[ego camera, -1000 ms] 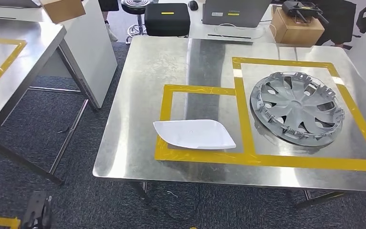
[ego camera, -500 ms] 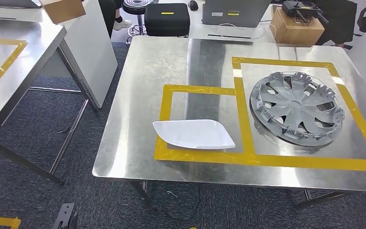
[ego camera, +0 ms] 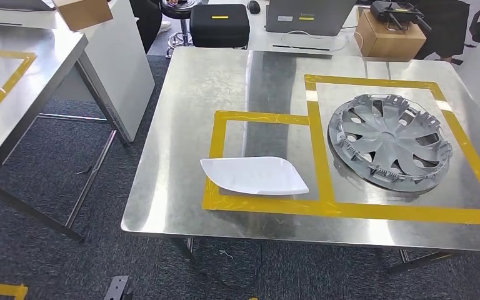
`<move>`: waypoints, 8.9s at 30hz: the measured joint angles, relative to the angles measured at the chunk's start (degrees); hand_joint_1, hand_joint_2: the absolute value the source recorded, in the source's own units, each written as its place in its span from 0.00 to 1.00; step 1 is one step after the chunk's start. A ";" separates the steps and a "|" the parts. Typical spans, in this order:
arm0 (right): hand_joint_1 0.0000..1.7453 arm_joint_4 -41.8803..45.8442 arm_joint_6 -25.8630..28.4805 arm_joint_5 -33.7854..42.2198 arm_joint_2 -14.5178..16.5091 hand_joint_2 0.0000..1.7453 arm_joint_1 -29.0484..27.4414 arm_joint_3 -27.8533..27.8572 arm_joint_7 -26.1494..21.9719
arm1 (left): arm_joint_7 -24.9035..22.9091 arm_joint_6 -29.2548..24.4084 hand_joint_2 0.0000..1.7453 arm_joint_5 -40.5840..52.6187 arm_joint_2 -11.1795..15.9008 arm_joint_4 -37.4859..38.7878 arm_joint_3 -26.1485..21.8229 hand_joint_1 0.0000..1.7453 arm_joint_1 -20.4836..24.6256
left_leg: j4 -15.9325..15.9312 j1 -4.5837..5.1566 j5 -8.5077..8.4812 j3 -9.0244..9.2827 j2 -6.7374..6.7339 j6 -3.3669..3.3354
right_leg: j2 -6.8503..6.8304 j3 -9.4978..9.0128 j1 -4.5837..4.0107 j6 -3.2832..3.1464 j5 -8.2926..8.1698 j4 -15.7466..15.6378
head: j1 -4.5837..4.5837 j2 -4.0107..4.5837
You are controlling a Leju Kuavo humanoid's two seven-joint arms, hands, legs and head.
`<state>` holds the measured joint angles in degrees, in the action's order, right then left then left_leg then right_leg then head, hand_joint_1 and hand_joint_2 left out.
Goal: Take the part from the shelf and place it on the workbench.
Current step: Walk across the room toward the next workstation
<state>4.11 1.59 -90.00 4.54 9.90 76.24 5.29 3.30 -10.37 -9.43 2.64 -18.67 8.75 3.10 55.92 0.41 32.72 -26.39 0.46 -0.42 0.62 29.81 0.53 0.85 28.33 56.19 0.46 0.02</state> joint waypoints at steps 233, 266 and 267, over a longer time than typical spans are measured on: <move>0.00 -0.55 5.89 -0.03 -3.16 0.00 0.81 2.38 -5.40 | -2.13 -1.70 0.00 -13.50 -3.88 5.09 26.81 0.00 2.21 | 12.42 -0.69 3.12 -9.41 -0.24 1.37 | -1.05 -0.31 -0.54 -2.09 -0.80 -1.19 | -1.71 0.00; 0.00 -0.61 4.10 0.07 1.82 0.00 -0.02 2.38 -2.82 | -4.69 -3.16 0.00 -14.94 0.94 4.89 29.51 0.00 2.40 | 17.21 -1.06 3.82 -12.23 -0.32 2.36 | -0.38 0.78 -0.65 -2.29 -0.55 0.13 | -1.55 0.00; 0.00 -0.61 4.04 0.14 2.11 0.00 -0.05 2.38 -2.10 | -5.37 -3.32 0.00 -14.91 1.41 4.79 29.73 0.00 2.39 | 15.48 -1.09 2.17 -11.44 -0.30 2.42 | -0.10 0.78 -0.62 -2.21 -0.45 0.32 | -1.56 0.00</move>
<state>3.50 5.63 -89.86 6.64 9.85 78.62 3.19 -2.07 -13.69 -24.34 4.05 -13.88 38.48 5.49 71.40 -0.69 34.88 -37.83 0.16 2.00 0.52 30.59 -0.09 -1.36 27.88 56.51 -1.10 0.02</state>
